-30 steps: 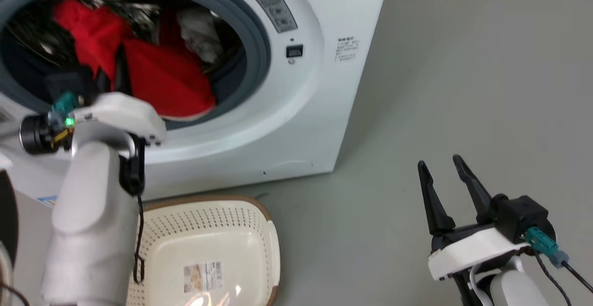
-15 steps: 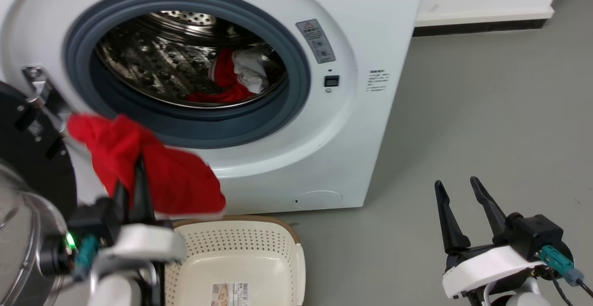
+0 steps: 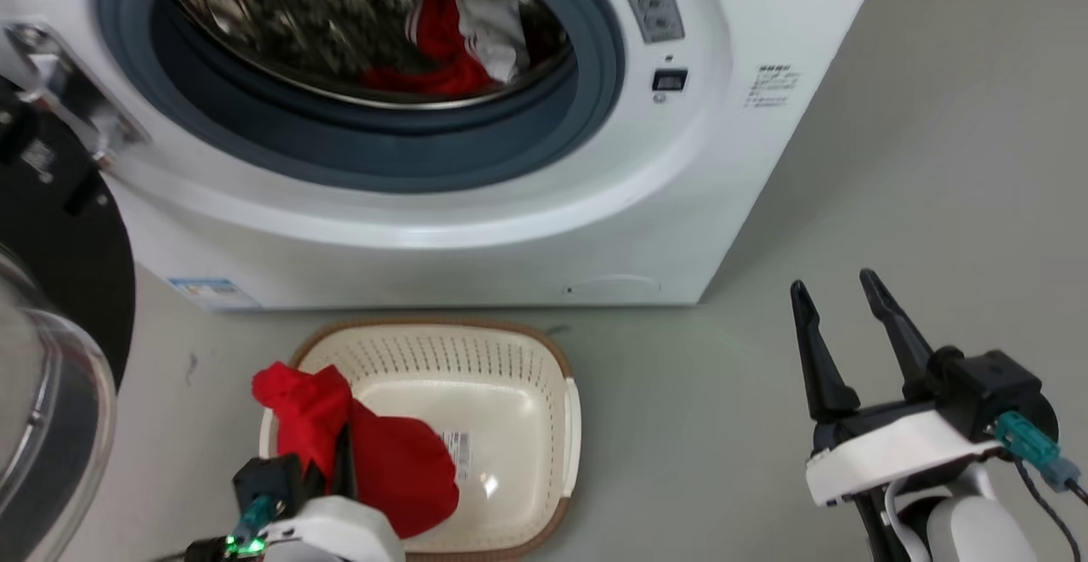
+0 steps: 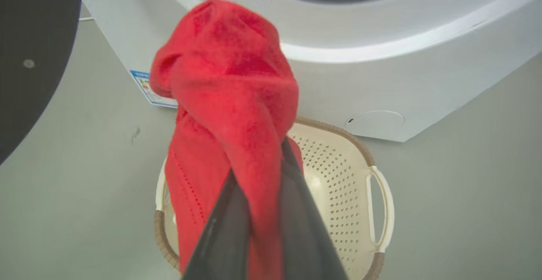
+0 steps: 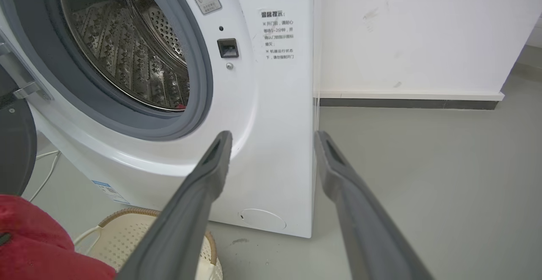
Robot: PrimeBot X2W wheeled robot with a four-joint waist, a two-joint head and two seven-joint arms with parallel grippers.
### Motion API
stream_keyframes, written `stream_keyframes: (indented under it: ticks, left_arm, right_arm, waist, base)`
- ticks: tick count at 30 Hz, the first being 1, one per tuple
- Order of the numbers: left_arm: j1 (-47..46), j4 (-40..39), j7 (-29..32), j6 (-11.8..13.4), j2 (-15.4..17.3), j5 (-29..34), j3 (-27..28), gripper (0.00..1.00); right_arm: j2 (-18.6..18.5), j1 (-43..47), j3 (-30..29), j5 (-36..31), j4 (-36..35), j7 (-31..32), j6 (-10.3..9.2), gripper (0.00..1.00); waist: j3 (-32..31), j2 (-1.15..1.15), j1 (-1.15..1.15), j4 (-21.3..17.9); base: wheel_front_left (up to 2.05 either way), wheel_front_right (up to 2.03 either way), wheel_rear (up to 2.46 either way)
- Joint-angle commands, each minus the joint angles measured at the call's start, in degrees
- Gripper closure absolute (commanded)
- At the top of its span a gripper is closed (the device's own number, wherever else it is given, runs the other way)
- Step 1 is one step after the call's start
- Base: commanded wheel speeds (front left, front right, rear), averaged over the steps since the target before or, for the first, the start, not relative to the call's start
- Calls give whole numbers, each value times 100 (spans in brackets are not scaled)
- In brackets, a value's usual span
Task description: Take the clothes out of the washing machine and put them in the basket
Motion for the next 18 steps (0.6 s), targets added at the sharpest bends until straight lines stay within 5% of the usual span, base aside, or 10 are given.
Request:
stream_keyframes:
  ticks: [1, 12, 18]
  left_arm:
    - [-125, 30, -43, -4, -13, -9, 11, 100]
    - [-2363, 3112, -117, -245, -122, -193, -90, 100]
    - [-3148, 4218, 19, -153, -4, -258, -47, 100]
  right_arm:
    - [1, -105, 14, -31, -37, -5, -3, 0]
    - [2, -770, 239, -31, -64, -151, -2, 0]
    - [1, -1081, 469, 78, 90, -331, -3, 0]
  waist:
    - [417, 0, 0, -6]
    - [1958, 0, 0, -255]
    - [2498, 0, 0, -509]
  base:
    - [0, 0, 0]
    - [0, 0, 0]
    - [0, 0, 0]
